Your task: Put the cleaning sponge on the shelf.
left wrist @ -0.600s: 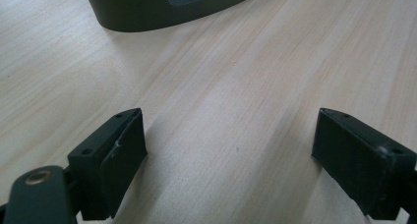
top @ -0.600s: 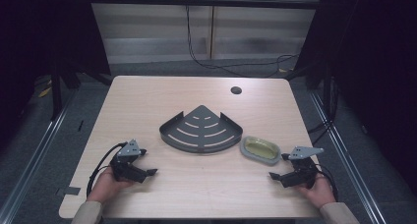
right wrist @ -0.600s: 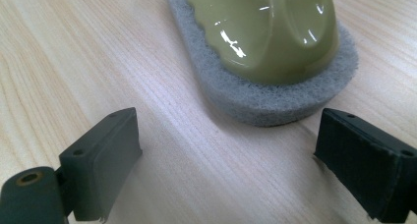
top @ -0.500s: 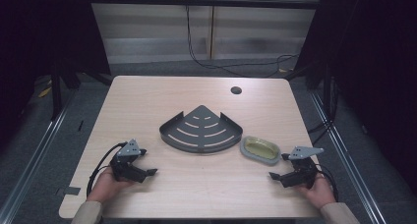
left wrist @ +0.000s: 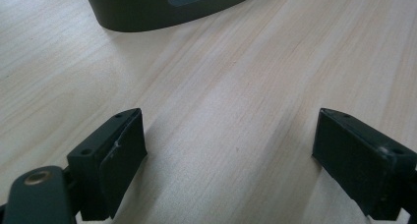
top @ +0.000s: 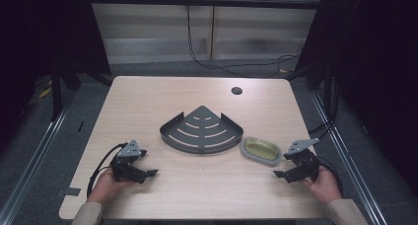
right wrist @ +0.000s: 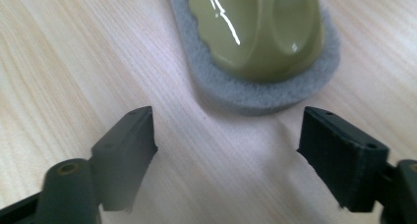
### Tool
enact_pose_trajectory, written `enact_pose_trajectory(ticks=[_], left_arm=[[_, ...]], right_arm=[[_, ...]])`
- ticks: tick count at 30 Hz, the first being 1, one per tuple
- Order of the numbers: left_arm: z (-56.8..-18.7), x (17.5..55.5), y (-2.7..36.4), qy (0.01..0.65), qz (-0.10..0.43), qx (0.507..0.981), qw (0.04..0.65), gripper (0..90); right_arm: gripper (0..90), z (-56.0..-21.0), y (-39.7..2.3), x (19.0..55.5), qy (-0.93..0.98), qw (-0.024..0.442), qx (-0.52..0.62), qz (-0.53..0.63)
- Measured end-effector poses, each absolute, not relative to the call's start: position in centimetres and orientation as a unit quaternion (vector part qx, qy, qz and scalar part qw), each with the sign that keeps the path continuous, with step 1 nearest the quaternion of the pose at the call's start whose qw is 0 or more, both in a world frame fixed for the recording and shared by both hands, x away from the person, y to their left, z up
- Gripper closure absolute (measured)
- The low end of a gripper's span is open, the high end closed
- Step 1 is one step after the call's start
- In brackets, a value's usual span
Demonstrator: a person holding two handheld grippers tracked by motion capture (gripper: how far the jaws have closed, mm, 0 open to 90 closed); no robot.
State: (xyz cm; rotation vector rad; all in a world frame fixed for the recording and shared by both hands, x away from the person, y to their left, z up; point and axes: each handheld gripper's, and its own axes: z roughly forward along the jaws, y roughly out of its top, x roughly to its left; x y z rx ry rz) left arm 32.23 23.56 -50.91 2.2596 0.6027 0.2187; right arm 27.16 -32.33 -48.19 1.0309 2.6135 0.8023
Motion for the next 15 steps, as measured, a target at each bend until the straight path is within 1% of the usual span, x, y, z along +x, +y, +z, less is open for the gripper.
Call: enact_pose_trajectory(ticks=[8,15], left_arm=[[-50.9,32.2,23.5,0.237,0.088,0.888,0.384,12.1],[-50.9,32.2,23.5,0.237,0.088,0.888,0.384,12.1]], right_arm=[[28.6,-44.3,-32.2,29.8,0.909,0.091,0.344,0.216],[31.4,-42.1,-31.3,31.6,0.919,0.087,0.332,0.192]])
